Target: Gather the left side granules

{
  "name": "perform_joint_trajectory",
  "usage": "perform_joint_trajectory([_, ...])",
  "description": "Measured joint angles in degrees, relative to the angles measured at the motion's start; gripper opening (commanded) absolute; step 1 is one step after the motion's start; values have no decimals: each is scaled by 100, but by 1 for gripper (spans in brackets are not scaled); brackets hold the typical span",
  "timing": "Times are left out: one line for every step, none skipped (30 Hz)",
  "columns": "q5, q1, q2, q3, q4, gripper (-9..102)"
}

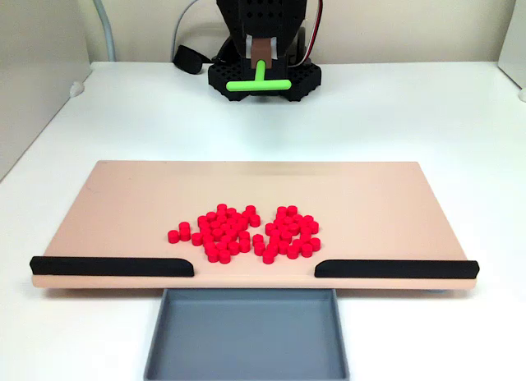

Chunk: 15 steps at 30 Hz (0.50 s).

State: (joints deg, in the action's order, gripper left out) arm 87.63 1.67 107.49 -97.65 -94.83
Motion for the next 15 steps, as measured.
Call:
perform_joint_trajectory([0, 0, 0, 0, 0, 0])
perform_joint_trajectory([0, 0, 0, 0, 0, 0])
perform_joint_trajectory([0, 0, 0, 0, 0, 0])
perform_joint_trajectory([0, 0, 0, 0, 0, 0])
perform_joint_trajectory([0, 0, 0, 0, 0, 0])
perform_joint_trajectory([0, 0, 0, 0, 0, 0])
perform_joint_trajectory([0, 0, 0, 0, 0, 0])
perform_joint_trajectory([0, 0, 0, 0, 0, 0])
perform_joint_trajectory([0, -18, 0, 0, 0, 0])
perform_joint_trajectory([0, -26, 0, 0, 0, 0])
perform_joint_trajectory([0, -35, 0, 0, 0, 0])
perform_joint_trajectory([0, -35, 0, 0, 0, 0])
perform_joint_trajectory([0, -35, 0, 0, 0, 0])
perform_joint_trajectory([0, -35, 0, 0, 0, 0])
perform_joint_trajectory([0, -35, 0, 0, 0, 0])
